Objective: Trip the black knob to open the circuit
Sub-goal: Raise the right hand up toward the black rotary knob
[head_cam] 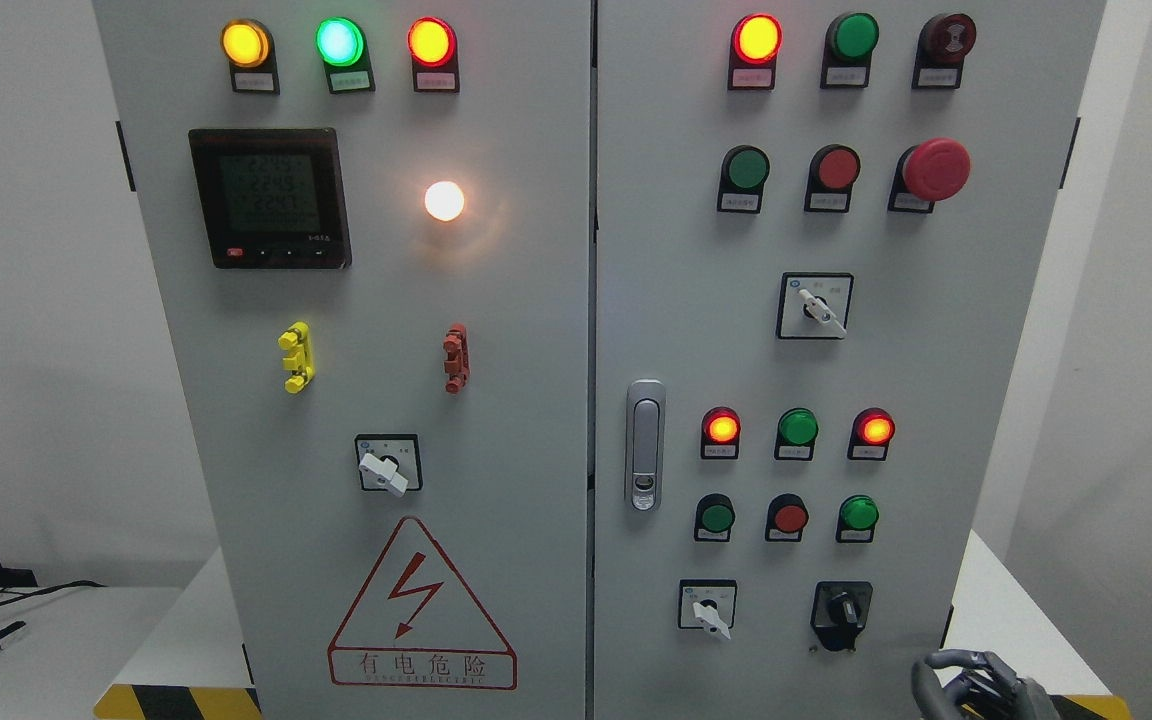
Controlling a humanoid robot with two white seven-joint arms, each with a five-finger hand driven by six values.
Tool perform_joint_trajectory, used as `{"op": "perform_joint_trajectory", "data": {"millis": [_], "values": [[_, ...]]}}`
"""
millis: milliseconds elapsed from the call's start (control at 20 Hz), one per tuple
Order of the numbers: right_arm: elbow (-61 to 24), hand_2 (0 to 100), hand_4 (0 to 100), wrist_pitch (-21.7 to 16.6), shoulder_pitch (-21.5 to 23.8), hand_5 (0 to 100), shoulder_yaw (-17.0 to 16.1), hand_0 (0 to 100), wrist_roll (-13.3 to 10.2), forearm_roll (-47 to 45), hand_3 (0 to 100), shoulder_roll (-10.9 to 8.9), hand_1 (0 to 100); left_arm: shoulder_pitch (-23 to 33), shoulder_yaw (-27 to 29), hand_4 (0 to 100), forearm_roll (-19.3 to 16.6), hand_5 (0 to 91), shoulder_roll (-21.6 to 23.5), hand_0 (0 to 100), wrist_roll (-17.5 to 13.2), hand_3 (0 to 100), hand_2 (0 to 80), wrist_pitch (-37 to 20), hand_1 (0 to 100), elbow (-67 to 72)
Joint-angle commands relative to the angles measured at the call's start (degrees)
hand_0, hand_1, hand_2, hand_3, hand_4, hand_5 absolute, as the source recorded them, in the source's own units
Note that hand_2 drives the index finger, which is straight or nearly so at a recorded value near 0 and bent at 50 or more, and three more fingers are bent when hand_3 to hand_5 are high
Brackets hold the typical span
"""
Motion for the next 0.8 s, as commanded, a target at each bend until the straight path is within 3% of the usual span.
{"op": "perform_joint_trajectory", "data": {"millis": [0, 750], "values": [[2.4, 51, 77, 0.1, -1.8, 80, 1.9, 45, -0.1, 0.3, 85, 0.19, 81, 0.0, 0.0, 0, -1.8, 0.0, -0.1, 12, 0.0, 0, 0.0, 0.0, 39, 0.0], [4.9, 51, 77, 0.1, -3.5, 80, 3.9, 45, -0.5, 0.6, 85, 0.36, 80, 0.0, 0.0, 0, -1.8, 0.0, -0.1, 12, 0.0, 0, 0.0, 0.0, 39, 0.0]]}}
